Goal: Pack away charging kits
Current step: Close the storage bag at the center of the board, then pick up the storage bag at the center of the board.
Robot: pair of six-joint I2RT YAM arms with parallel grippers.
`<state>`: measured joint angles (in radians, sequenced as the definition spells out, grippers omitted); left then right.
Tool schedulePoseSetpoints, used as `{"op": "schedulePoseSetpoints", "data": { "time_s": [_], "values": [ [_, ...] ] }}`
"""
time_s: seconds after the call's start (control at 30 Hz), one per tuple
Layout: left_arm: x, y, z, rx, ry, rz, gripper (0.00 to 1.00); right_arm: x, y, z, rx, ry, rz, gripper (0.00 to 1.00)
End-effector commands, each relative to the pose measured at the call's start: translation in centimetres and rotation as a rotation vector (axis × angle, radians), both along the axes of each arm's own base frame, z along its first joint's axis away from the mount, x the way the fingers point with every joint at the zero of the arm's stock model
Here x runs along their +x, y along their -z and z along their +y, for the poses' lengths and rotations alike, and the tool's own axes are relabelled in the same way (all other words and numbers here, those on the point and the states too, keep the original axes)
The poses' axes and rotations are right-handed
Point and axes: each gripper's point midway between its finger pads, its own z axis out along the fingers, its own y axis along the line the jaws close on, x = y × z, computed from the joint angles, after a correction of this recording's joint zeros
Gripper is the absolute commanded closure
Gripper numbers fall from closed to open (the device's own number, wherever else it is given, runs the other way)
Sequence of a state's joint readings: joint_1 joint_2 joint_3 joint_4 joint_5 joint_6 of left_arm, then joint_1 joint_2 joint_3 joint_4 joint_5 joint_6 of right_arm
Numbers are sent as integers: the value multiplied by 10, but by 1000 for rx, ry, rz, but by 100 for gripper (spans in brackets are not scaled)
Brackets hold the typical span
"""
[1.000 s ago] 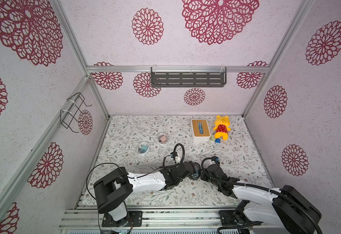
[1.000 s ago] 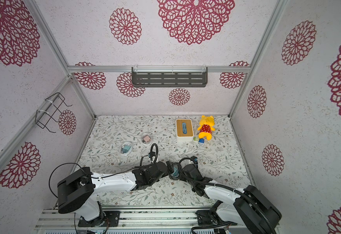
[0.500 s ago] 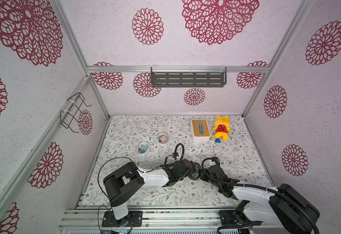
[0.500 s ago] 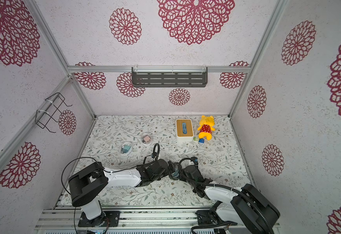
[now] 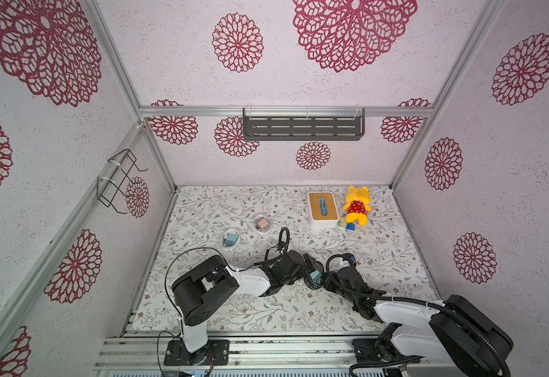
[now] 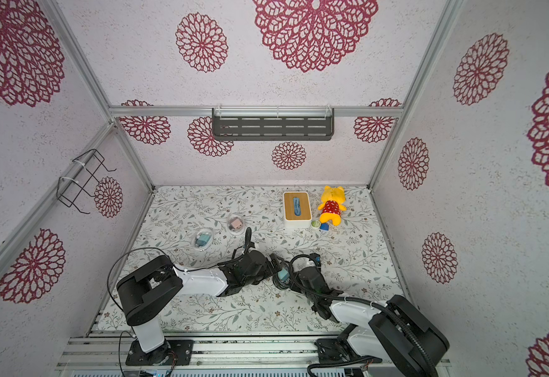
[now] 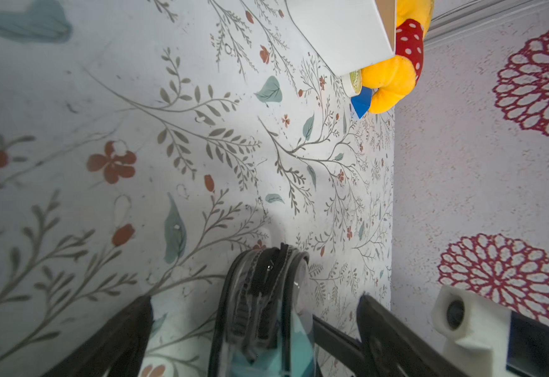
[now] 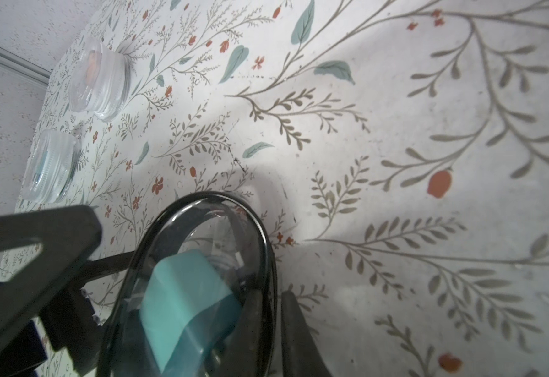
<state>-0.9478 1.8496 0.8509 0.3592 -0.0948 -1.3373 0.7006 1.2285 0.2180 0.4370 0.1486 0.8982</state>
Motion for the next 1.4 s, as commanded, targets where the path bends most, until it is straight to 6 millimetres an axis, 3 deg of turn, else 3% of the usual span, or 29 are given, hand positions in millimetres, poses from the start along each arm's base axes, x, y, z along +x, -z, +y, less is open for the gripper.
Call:
{"op": "schedulePoseSetpoints", "data": {
  "time_s": [0.0, 0.17, 0.2, 0.27, 0.8, 1.13, 1.37],
  "values": [
    [-1, 14, -10, -22, 39, 45, 1, -12, 21, -8, -56, -18, 68, 85],
    [-1, 28, -12, -41, 26, 97, 2, -11, 20, -8, -55, -13, 64, 84],
    [-4, 44, -10, -23, 21, 130, 3, -11, 19, -8, -54, -13, 62, 84],
    [-7, 51, -11, -26, 24, 154, 5, -10, 17, -8, -54, -14, 58, 84],
    [-31, 72, -18, -55, 88, 236, 20, -3, 17, 12, 2, -48, 66, 82],
    [-36, 89, -16, -65, 91, 267, 45, 1, 14, 11, -7, -37, 56, 81],
    [-35, 87, -14, -65, 90, 265, 67, 1, 12, 12, -2, -42, 56, 79]
  ]
}}
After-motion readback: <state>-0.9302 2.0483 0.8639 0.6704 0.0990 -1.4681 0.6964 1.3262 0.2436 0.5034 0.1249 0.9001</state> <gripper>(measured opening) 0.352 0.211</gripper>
